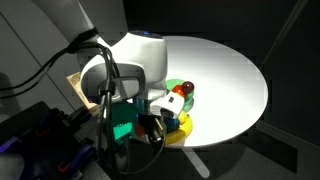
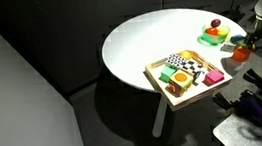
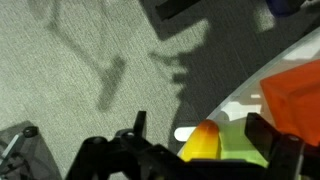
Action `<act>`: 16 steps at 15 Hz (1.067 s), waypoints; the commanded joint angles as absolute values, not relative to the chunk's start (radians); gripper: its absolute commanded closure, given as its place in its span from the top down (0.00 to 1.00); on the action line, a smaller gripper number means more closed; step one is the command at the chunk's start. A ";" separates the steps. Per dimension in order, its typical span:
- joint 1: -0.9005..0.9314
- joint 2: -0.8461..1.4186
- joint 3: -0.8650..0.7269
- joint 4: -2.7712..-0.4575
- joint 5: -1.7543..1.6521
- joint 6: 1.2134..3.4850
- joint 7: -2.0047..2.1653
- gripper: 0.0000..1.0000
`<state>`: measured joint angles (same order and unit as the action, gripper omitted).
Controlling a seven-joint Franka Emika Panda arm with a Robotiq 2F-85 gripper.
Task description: Slide the orange block a little to the right, slide the gray block a little to the right, slide the lime green block a little forward, flip the orange block to the left on the table, pick up the orange block and put it in the tray
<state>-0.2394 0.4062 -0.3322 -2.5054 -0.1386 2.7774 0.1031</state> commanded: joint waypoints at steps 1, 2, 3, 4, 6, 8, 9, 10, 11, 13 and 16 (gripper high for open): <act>-0.247 0.423 -0.321 -2.482 -0.111 2.800 0.076 1.00; -0.248 0.420 -0.319 -2.486 -0.110 2.805 0.073 1.00; -0.248 0.415 -0.318 -2.494 -0.111 2.809 0.070 1.00; -0.247 0.409 -0.316 -2.499 -0.110 2.809 0.068 1.00; -0.244 0.396 -0.315 -2.511 -0.112 2.806 0.069 1.00; -0.236 0.383 -0.321 -2.523 -0.119 2.803 0.076 1.00; -0.230 0.376 -0.326 -2.530 -0.122 2.806 0.083 1.00; -0.225 0.369 -0.329 -2.536 -0.123 2.807 0.089 1.00; -0.221 0.362 -0.331 -2.541 -0.125 2.807 0.092 1.00; -0.221 0.343 -0.325 -2.551 -0.117 2.788 0.090 1.00; -0.223 0.308 -0.317 -2.571 -0.111 2.776 0.082 1.00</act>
